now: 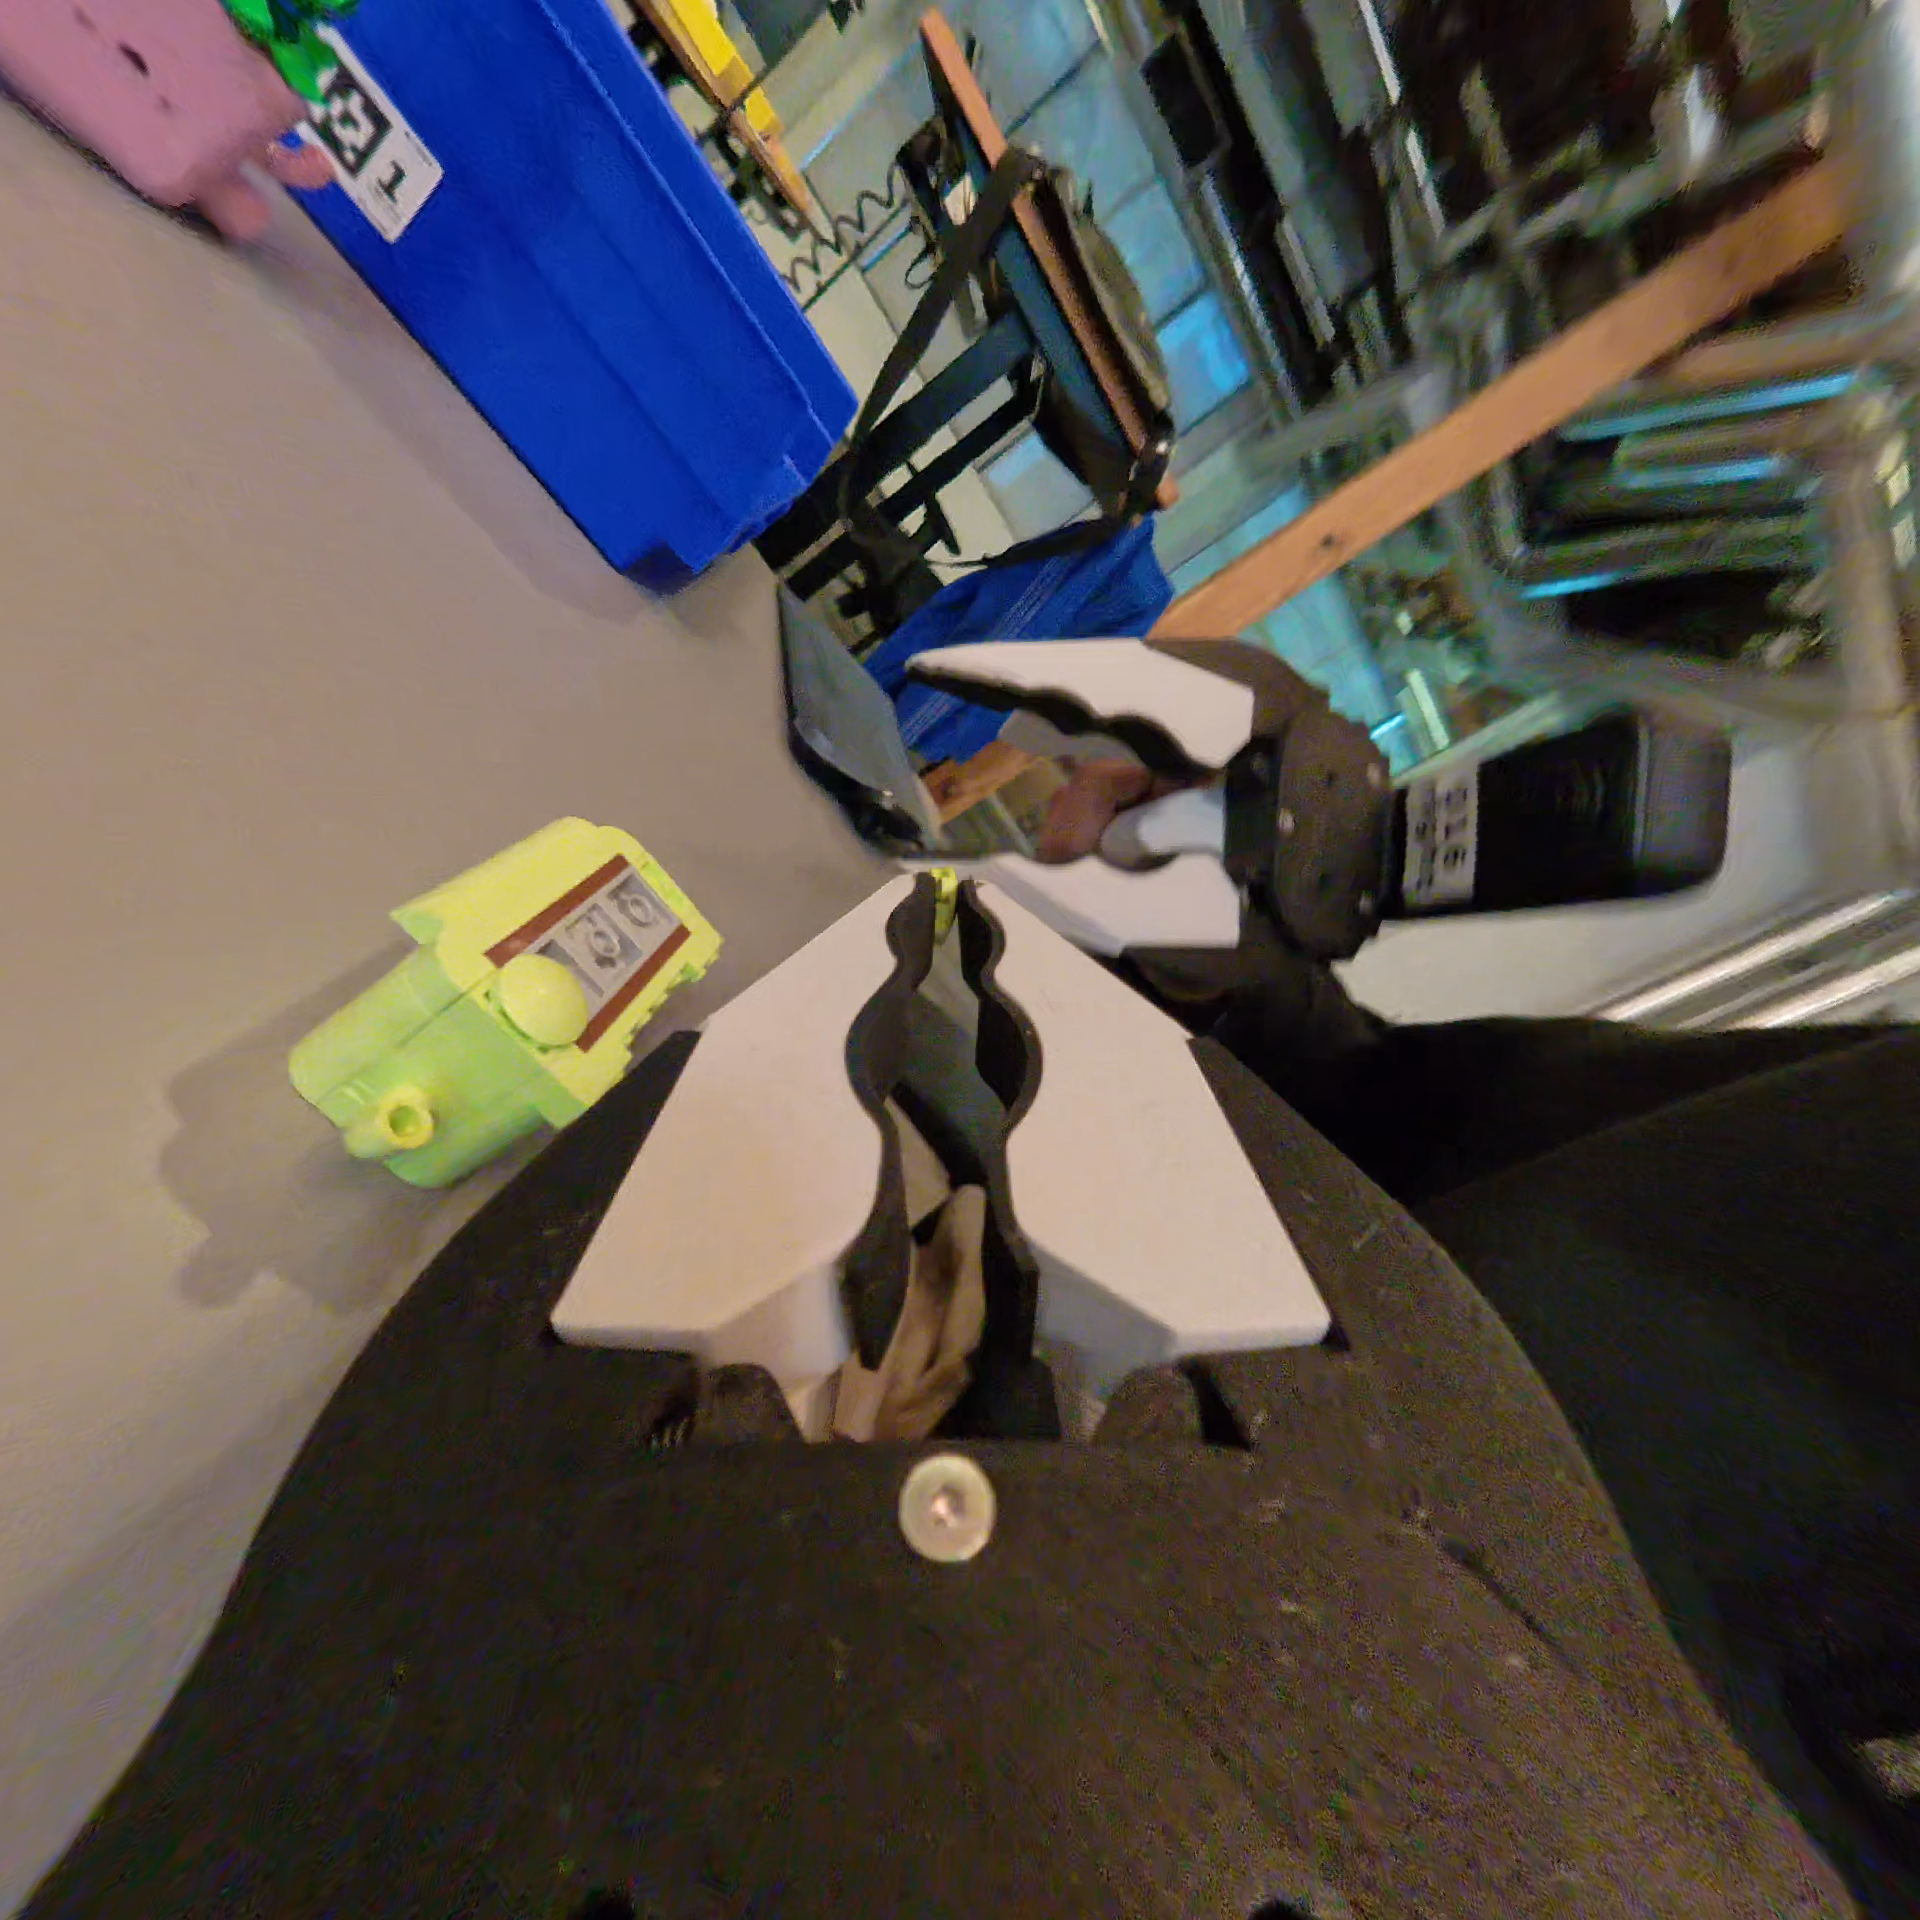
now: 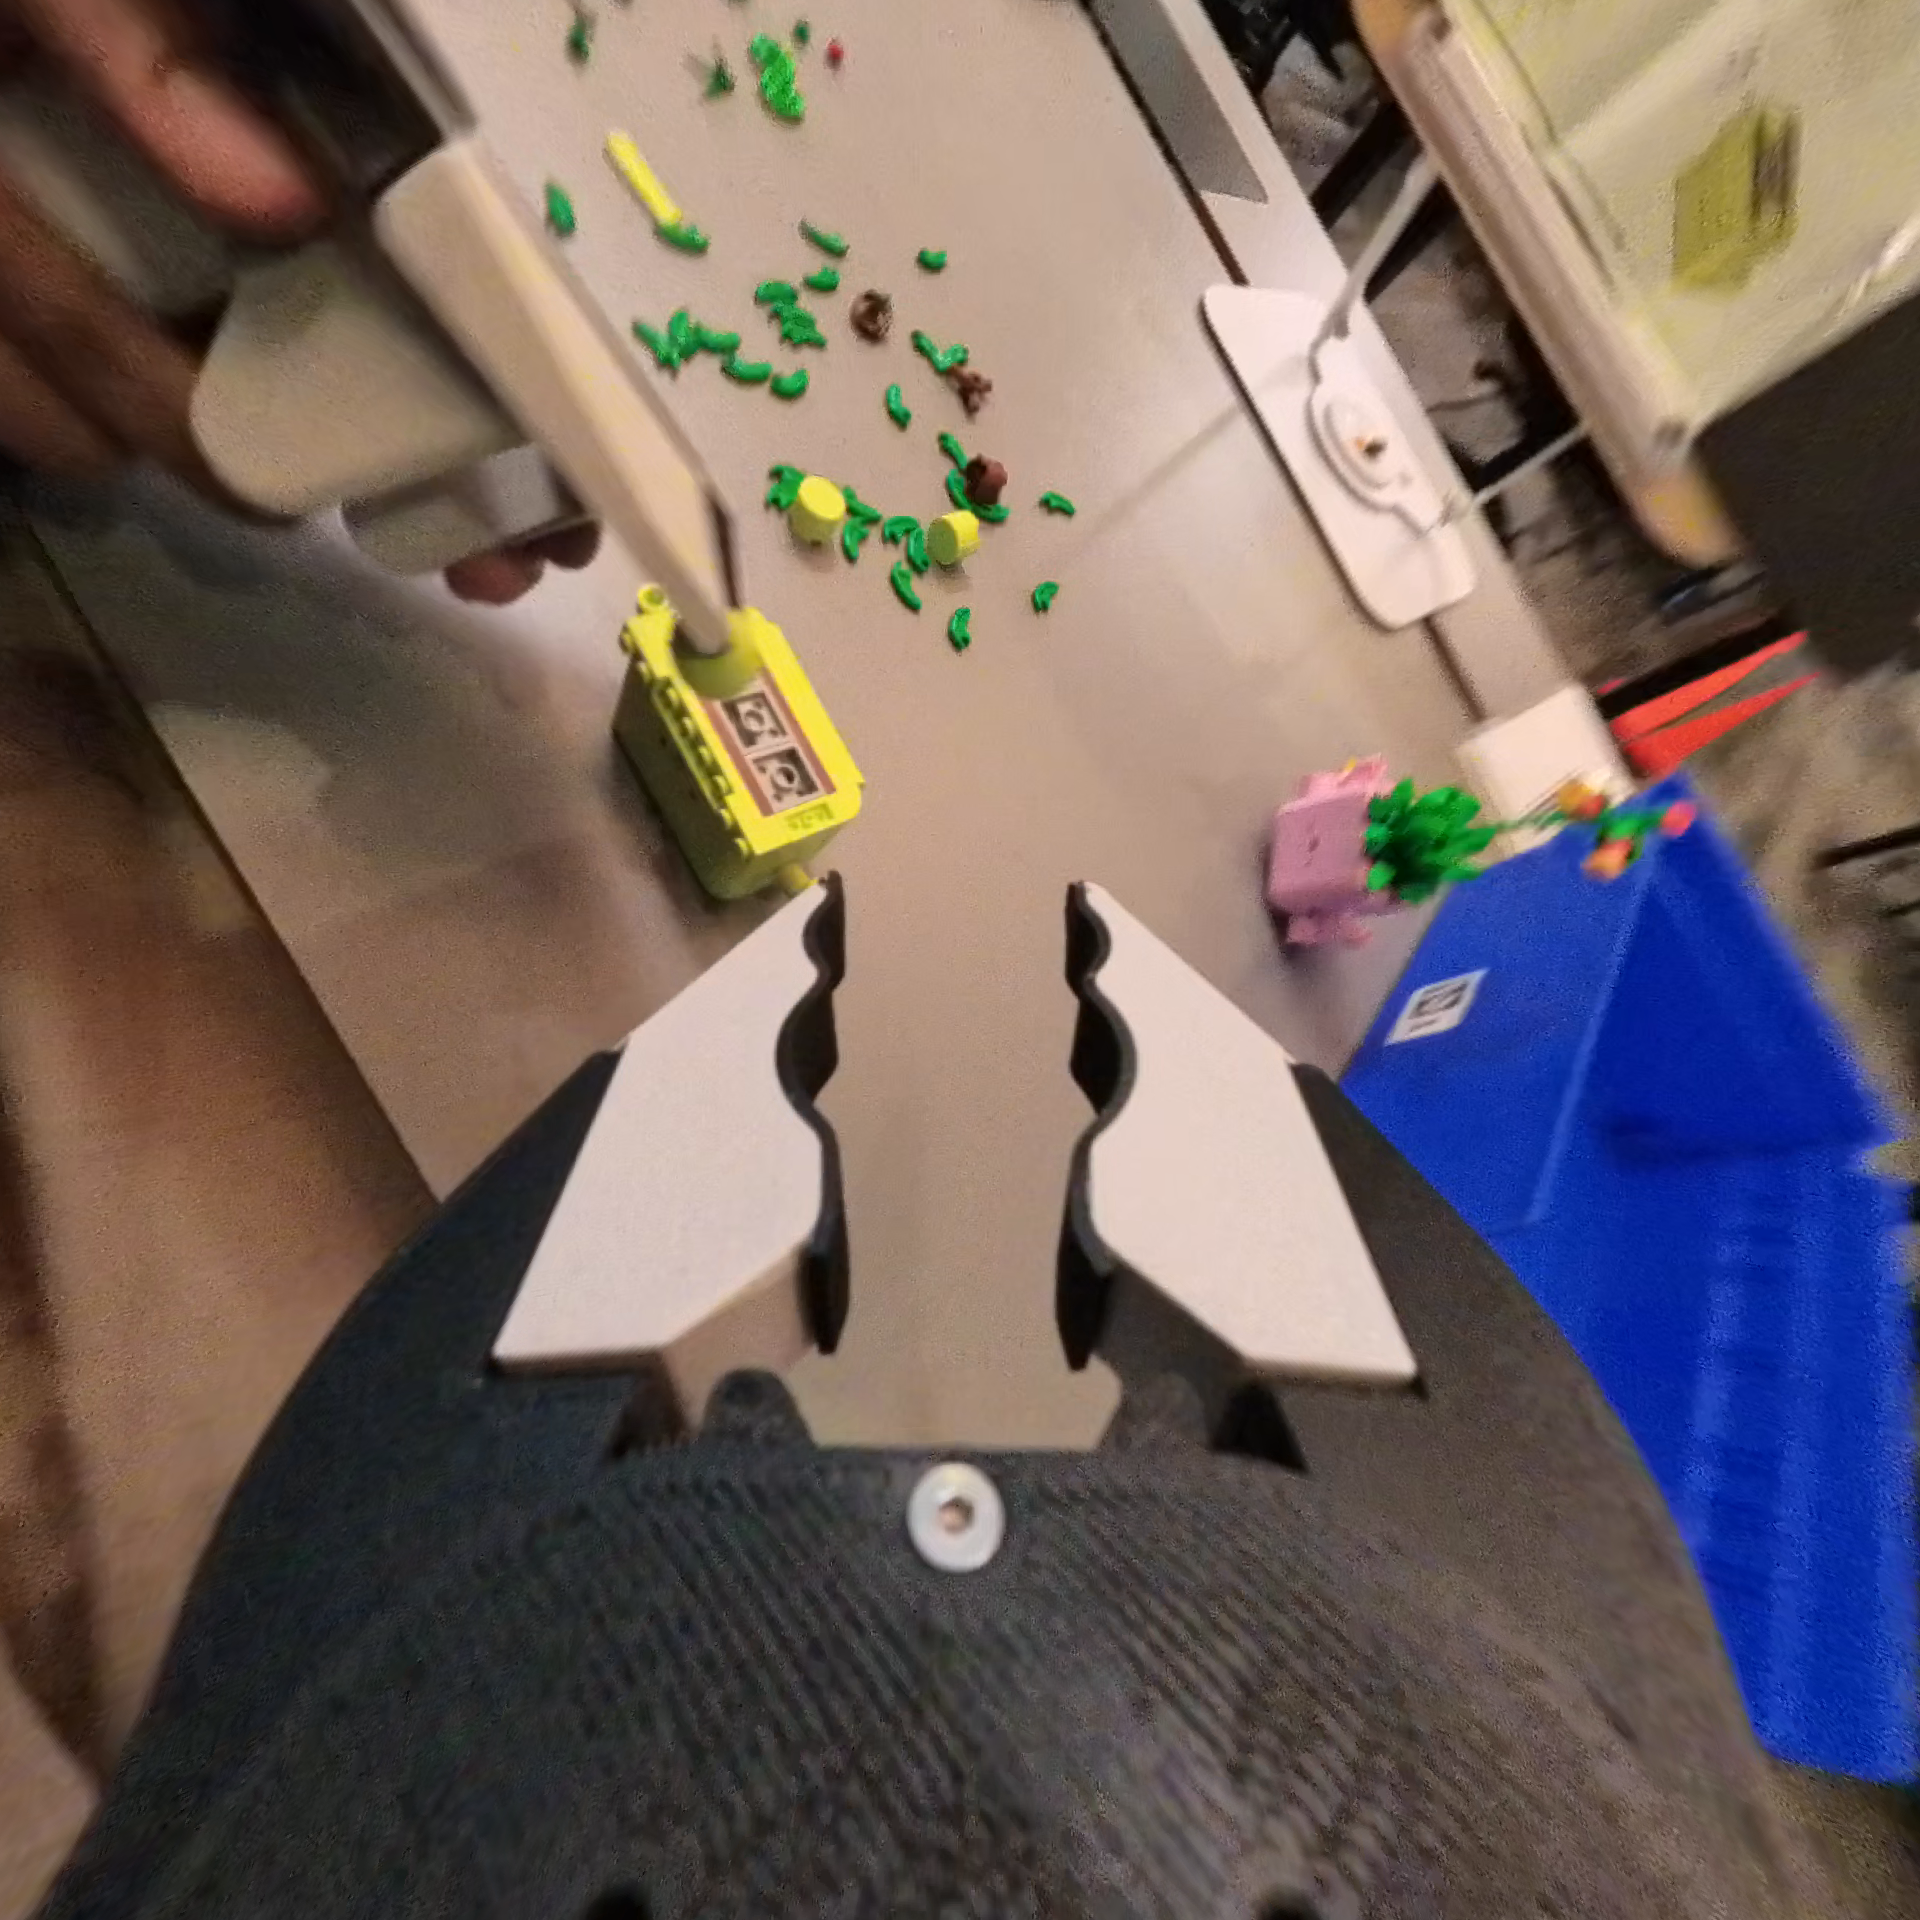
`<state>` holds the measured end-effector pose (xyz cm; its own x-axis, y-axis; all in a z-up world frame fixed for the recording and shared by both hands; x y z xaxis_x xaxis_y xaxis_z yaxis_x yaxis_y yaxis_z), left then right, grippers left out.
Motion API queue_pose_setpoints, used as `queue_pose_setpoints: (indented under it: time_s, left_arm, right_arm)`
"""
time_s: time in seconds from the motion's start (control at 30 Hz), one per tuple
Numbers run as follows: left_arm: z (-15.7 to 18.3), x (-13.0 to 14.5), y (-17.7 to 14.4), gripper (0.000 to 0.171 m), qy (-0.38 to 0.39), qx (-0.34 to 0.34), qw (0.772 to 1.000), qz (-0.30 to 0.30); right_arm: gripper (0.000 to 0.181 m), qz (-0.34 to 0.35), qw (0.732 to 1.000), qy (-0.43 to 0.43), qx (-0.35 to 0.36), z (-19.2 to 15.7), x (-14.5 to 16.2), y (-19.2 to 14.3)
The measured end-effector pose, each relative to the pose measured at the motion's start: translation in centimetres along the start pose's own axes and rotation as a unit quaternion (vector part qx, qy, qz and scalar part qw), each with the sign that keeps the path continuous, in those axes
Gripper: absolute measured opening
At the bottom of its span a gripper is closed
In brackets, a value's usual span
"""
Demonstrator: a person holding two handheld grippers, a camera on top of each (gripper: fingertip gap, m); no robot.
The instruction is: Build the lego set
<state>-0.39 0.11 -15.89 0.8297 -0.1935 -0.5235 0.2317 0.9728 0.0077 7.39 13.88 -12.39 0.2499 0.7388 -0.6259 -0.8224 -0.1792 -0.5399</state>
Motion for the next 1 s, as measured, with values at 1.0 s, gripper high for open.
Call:
queue_pose_setpoints:
  time_s: [1.0]
  left_arm:
    - [2.1, 0.8, 0.9, 0.037, 0.259, -0.12, 0.958, -0.036]
  right_arm:
    - [0.014, -0.106, 0.973, 0.153, -0.135, -2.4, 6.8, 2.7]
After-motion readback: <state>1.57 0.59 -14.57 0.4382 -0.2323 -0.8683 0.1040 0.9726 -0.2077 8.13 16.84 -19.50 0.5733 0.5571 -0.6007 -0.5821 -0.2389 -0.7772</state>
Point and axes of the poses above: each gripper's, where its closed fingertips meet, y out along the fingers, x out of its underside, z = x × y across the jaws, the point moved 8 cm from there along -y, back along the fingers, and after that the axes turned 3 degrees about -y, right-handed, at the moved point
